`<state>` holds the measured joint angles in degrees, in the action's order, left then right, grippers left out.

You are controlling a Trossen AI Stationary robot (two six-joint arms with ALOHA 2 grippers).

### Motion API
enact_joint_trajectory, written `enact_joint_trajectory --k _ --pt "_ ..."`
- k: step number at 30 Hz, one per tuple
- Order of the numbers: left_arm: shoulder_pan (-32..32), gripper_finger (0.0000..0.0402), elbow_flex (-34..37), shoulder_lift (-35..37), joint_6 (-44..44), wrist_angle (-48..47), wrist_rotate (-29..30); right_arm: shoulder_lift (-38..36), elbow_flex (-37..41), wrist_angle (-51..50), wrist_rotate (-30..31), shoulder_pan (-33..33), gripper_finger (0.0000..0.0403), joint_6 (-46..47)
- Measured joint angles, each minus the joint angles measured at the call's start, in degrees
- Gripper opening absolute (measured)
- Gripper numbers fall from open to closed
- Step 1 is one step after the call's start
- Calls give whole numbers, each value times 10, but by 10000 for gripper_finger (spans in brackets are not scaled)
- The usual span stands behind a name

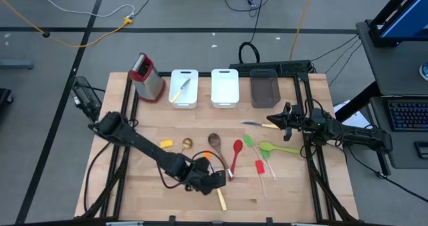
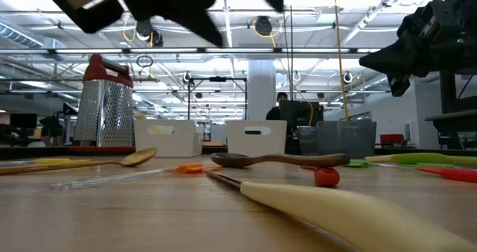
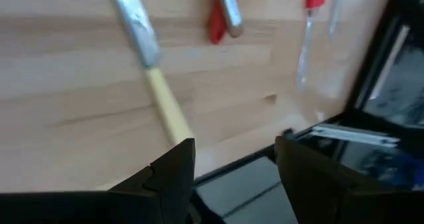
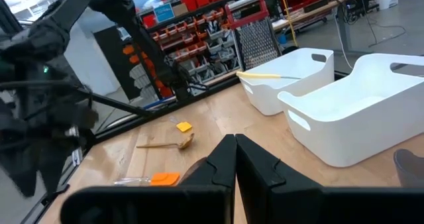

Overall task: Pick & Place Kitchen Items
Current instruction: Put the bottom yellow knife into the left white bin

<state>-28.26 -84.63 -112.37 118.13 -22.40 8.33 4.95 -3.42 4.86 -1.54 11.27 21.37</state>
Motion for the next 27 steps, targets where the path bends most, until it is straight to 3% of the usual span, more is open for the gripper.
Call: enact_joint_trajectory --k 7,19,27 --pt "-5 212 1 -47 67 0 -7 0 0 -1 0 0 4 0" --pt "-4 212 0 -62 88 4 -4 0 0 -4 0 0 4 0" --pt "-1 212 0 -62 -17 63 29 0 0 -4 0 0 4 0"
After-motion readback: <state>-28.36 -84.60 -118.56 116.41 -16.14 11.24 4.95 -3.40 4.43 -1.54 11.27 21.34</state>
